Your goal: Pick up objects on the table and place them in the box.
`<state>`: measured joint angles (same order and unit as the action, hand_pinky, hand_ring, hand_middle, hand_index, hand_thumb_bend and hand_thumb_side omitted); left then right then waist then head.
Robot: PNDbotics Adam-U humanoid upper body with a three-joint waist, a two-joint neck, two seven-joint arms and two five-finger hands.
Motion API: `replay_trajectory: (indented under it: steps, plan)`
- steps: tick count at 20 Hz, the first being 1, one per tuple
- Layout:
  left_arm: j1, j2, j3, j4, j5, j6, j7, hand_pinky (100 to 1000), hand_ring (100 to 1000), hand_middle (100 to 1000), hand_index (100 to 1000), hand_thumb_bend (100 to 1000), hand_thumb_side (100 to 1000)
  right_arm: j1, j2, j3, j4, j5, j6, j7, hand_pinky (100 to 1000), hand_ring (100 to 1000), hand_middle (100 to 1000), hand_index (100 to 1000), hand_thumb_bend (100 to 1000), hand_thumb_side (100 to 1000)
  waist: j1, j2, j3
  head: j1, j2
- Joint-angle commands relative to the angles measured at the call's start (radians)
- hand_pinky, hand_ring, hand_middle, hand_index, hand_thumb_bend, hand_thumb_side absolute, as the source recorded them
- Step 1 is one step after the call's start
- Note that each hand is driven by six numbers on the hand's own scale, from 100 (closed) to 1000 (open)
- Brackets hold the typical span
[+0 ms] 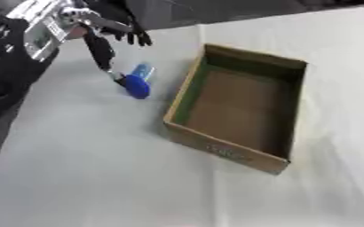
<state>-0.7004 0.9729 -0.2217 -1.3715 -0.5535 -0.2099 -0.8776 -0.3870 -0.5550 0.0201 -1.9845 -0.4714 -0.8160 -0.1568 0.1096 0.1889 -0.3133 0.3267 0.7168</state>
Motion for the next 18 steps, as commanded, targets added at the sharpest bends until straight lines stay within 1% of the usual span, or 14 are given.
replay_trajectory:
  steps: [1, 10, 18]
  plan:
    - [-0.02, 0.022, 0.019, 0.011, 0.023, -0.003, -0.026, 719, 775, 850, 959, 691, 360, -0.021, -0.01, -0.013, -0.015, -0.003, 0.005, 0.0, 202, 367, 329, 439, 100, 990, -0.002, -0.009, -0.003, 0.017, -0.017]
    - [-0.021, 0.013, 0.011, 0.048, 0.062, 0.0, -0.029, 706, 767, 849, 957, 687, 370, -0.03, -0.006, -0.012, -0.015, -0.001, 0.009, 0.006, 201, 368, 330, 440, 100, 991, -0.001, 0.0, -0.009, 0.015, -0.021]
    - [-0.02, 0.007, 0.0, 0.059, 0.11, 0.006, -0.029, 696, 761, 849, 955, 683, 385, -0.032, -0.006, -0.012, -0.015, -0.002, 0.009, 0.006, 202, 368, 330, 440, 100, 989, 0.0, 0.001, -0.01, 0.014, -0.021]
